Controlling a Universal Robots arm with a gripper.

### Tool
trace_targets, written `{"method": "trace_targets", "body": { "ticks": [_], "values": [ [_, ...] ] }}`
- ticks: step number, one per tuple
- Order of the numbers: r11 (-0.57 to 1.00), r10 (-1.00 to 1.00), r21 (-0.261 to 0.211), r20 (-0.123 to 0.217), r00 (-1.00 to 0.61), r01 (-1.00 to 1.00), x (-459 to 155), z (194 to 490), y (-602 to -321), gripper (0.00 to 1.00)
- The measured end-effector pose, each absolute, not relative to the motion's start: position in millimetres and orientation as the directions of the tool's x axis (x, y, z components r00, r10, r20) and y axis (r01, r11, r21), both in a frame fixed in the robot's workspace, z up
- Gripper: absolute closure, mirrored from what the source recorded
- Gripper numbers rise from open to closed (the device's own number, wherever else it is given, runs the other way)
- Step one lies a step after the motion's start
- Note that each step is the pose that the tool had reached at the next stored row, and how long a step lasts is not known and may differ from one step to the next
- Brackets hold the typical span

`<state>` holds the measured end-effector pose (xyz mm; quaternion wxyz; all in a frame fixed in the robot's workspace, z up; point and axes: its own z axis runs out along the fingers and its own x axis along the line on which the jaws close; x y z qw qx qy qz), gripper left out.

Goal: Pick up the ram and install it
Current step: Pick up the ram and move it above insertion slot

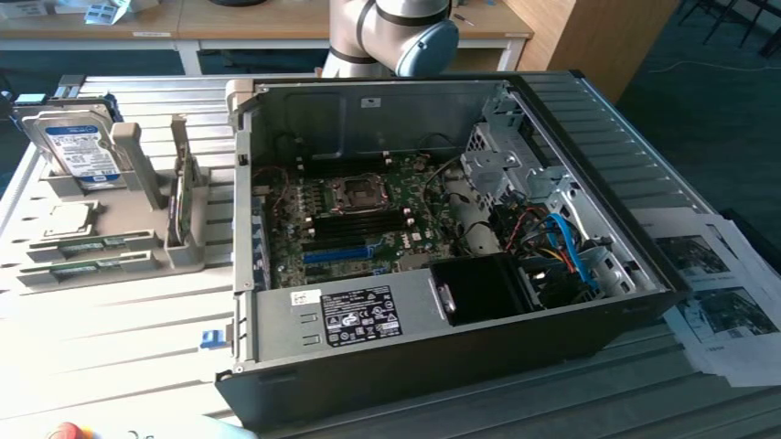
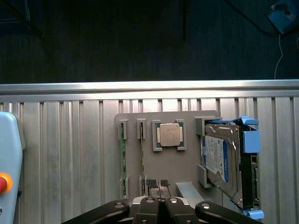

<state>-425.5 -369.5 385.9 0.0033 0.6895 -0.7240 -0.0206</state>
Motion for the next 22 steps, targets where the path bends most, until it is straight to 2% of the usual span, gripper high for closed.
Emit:
{"method": "trace_targets", "body": {
  "ticks": [22],
  "values": [
    [0.048, -0.999, 0.034, -0.024, -0.049, -0.998, -425.5, 385.1, -369.5, 0.89]
  ]
}}
